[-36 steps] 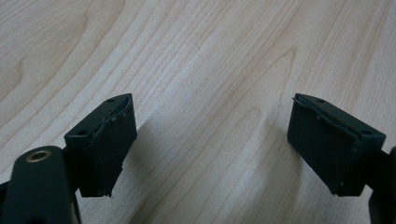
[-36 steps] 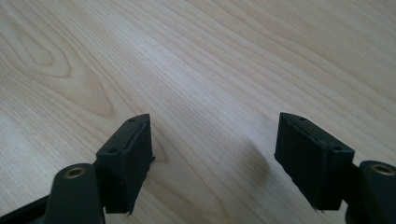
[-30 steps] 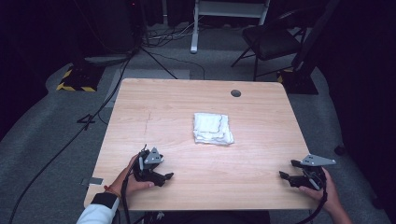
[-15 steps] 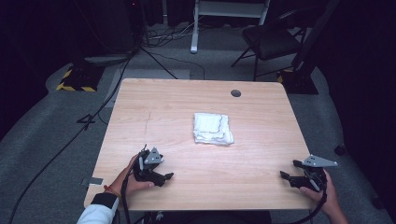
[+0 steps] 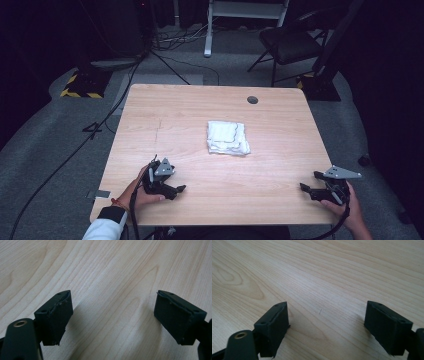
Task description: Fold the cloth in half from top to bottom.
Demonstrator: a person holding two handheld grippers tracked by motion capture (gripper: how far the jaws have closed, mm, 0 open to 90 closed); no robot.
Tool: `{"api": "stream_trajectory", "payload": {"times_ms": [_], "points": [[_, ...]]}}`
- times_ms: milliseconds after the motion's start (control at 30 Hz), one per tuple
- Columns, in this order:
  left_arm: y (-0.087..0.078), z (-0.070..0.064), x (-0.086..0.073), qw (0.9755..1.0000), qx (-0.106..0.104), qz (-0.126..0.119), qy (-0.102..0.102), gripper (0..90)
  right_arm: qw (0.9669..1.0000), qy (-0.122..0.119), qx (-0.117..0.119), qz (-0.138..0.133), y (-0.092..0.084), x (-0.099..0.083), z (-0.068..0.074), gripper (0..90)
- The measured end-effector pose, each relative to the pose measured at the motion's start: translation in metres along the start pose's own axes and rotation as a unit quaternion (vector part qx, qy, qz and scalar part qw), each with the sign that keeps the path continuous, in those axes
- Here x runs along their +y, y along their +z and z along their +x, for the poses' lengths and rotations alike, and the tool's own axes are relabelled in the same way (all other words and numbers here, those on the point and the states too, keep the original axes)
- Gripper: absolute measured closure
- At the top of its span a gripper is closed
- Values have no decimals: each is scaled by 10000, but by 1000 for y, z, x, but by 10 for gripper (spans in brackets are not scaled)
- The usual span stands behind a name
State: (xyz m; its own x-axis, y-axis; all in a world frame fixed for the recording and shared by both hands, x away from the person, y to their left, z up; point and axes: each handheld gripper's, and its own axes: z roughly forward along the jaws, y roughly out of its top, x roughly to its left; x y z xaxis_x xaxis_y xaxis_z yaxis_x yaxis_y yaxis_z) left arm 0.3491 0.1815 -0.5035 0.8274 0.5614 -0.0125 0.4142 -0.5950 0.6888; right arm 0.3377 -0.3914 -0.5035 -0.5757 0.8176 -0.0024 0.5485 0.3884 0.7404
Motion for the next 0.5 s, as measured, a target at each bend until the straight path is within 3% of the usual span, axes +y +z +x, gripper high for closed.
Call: {"api": "stream_trajectory", "payload": {"times_ms": [500], "points": [[0,0,0,10000,-1,3,3,157,10000,16,-7,-5,0,0,-1,206]]}}
